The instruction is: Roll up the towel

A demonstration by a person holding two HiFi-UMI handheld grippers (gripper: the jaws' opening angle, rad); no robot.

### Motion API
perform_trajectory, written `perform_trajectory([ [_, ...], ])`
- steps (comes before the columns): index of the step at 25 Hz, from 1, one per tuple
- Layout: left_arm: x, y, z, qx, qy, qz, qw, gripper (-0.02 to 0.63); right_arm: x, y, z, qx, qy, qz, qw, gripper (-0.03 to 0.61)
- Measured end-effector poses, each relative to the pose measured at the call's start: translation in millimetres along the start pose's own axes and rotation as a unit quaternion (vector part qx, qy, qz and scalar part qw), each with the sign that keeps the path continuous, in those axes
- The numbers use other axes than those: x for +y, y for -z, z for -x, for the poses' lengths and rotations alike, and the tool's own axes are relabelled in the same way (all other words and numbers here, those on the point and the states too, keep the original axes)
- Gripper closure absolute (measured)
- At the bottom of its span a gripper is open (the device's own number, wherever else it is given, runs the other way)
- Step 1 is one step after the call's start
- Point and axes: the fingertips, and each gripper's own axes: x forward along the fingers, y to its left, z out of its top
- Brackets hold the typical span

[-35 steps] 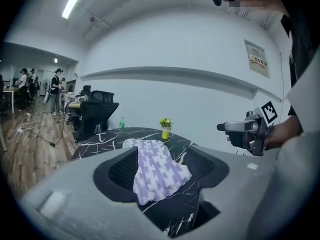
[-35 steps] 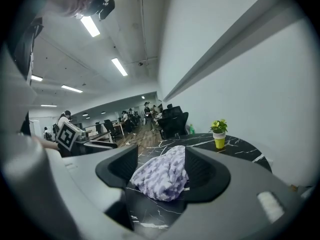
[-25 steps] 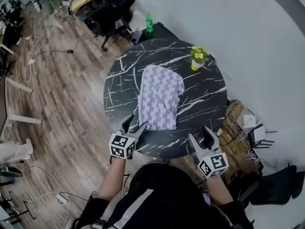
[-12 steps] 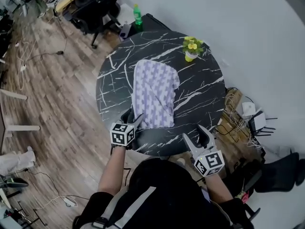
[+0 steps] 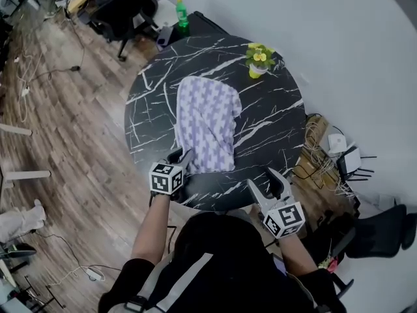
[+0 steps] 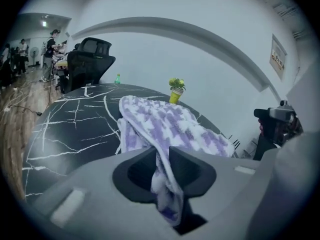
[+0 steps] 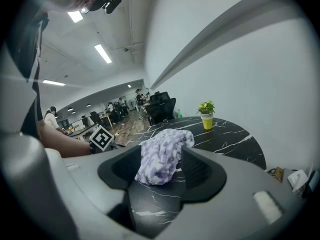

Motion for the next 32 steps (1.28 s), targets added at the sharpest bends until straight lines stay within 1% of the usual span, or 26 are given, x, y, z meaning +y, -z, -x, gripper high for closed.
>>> perform_trajectory([
  [2, -12.3, -7.0, 1.0, -0.012, 0.014, -0.006, 0.9998, 0.567, -1.2, 0.4, -2.1, 0.005, -0.003, 0.002, 1.000, 0.330],
  [3, -19.6, -10.7, 1.4, -0.016, 0.019, -0.014, 0.9996, 0.583, -2.3, 0.4, -3.0, 0.006, -0.004, 0.002, 1.000, 0.330],
  [6, -46.6, -18.7, 0.9, -0.021, 0.038, -0.048, 0.9979, 0.588, -7.8, -1.4, -8.1, 0.011, -0.010, 0.005, 1.000, 0.333],
  [8, -68.8, -20.6, -0.6, -0.020, 0.058, -0.072, 0.9955, 0.589, -12.4, -5.4, -15.5, 0.013, -0.017, 0.010, 1.000, 0.334],
  [13, -118.0, -12.1, -9.0, -0.003, 0.093, -0.145, 0.9850, 0.588, -21.3, -19.4, -49.2, 0.028, -0.047, 0.016, 0.998, 0.344],
  [16, -145.1, -6.0, -14.7, 0.002, 0.115, -0.156, 0.9809, 0.588, -17.2, -29.0, -76.4, 0.049, -0.078, 0.037, 0.995, 0.353],
  [18, -159.3, -1.9, -16.9, 0.004, 0.125, -0.157, 0.9796, 0.588, -6.0, -32.1, -94.8, 0.067, -0.107, 0.059, 0.990, 0.357],
  [20, -167.8, 1.5, -18.4, 0.005, 0.127, -0.155, 0.9797, 0.588, 10.8, -31.4, -112.9, 0.088, -0.141, 0.079, 0.983, 0.365],
  [22, -173.2, 7.9, -20.1, 0.010, 0.127, -0.151, 0.9802, 0.588, 29.8, -24.0, -129.1, 0.115, -0.175, 0.098, 0.973, 0.376],
  [25, -179.0, 17.2, -23.6, 0.014, 0.127, -0.142, 0.9816, 0.586, 56.6, -2.6, -150.7, 0.161, -0.219, 0.145, 0.951, 0.376],
  [27, -180.2, 21.7, -23.3, 0.016, 0.122, -0.135, 0.9832, 0.586, 71.8, 10.0, -164.4, 0.183, -0.239, 0.179, 0.937, 0.376],
  [29, -178.4, 26.6, -20.8, 0.017, 0.111, -0.126, 0.9857, 0.586, 86.2, 16.0, -176.8, 0.195, -0.256, 0.206, 0.924, 0.376],
  [32, -173.8, 32.7, -14.2, 0.011, 0.093, -0.108, 0.9897, 0.586, 102.6, 18.4, -194.6, 0.204, -0.266, 0.235, 0.912, 0.377],
])
